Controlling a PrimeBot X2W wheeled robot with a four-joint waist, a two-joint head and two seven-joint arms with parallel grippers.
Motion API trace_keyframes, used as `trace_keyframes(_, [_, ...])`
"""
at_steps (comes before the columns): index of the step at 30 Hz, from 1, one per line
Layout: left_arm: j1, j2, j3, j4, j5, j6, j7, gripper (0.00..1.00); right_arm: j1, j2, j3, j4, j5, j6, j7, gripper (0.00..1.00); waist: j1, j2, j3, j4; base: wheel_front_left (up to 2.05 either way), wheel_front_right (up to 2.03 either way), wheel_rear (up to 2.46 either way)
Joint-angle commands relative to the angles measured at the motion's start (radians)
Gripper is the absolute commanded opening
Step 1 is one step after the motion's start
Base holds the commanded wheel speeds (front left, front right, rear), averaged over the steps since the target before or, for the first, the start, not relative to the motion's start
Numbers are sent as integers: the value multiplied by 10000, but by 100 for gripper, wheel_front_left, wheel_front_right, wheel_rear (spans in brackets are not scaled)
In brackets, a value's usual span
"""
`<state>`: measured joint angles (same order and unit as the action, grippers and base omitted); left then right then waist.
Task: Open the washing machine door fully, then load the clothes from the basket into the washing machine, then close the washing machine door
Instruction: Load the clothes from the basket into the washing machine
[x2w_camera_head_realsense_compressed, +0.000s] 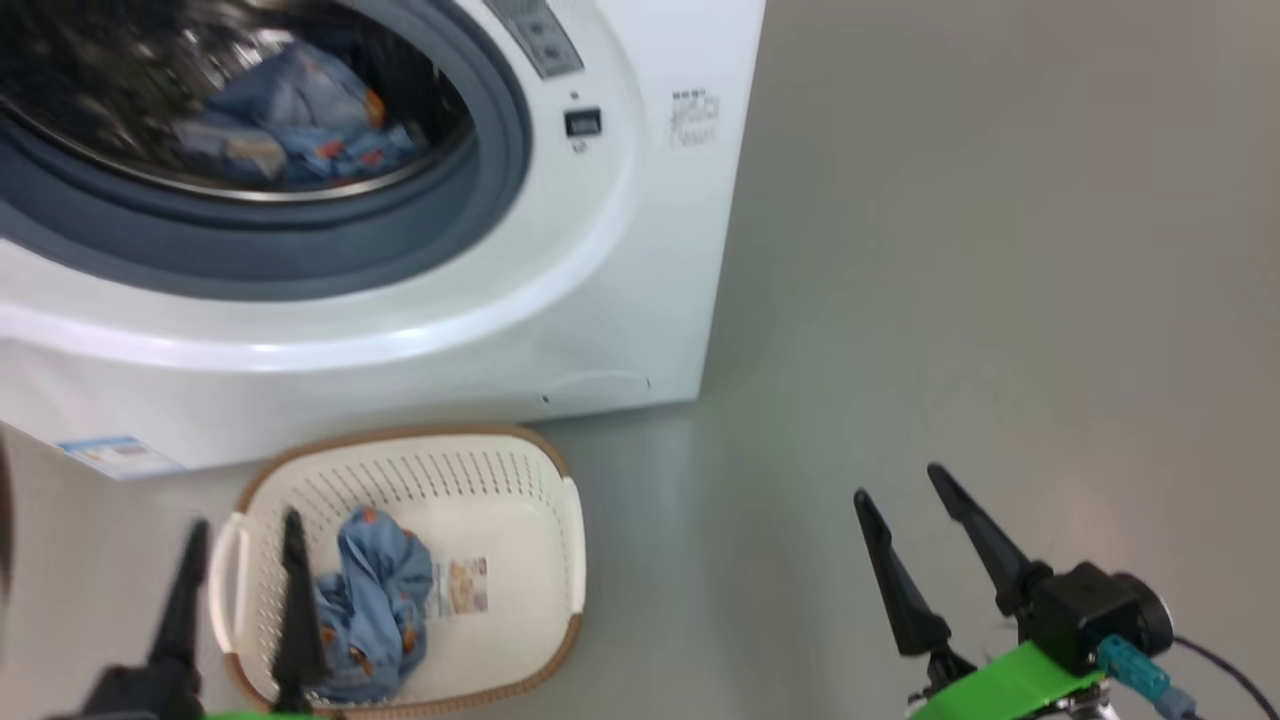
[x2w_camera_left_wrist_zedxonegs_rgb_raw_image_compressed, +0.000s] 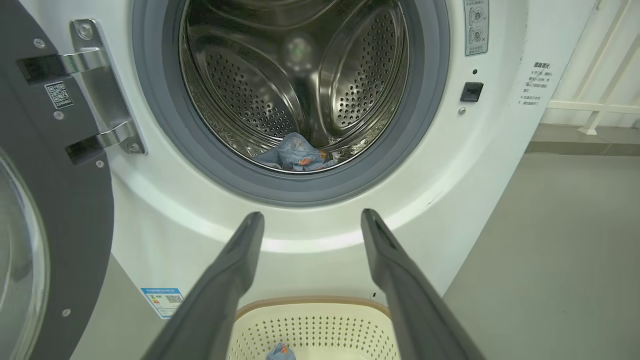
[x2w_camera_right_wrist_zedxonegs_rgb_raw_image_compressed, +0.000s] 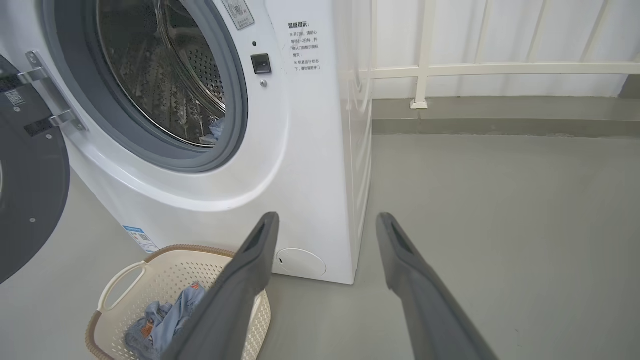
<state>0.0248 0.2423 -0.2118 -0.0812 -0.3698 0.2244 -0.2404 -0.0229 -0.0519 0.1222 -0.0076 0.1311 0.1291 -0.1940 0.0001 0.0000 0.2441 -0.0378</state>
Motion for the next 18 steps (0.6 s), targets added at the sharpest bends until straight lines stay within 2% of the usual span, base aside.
trace_keyframes(1, [163, 152, 199, -268, -51, 5, 78, 100, 217, 16, 240, -344, -99, 16, 61, 100, -1, 0, -871, 312, 0, 0, 0])
trace_keyframes(18, [966, 166, -391, -25, -37, -145, 173, 100, 1295, 16, -254, -1474, -242, 16, 663, 100, -1, 0, -2126, 629, 0, 0, 0])
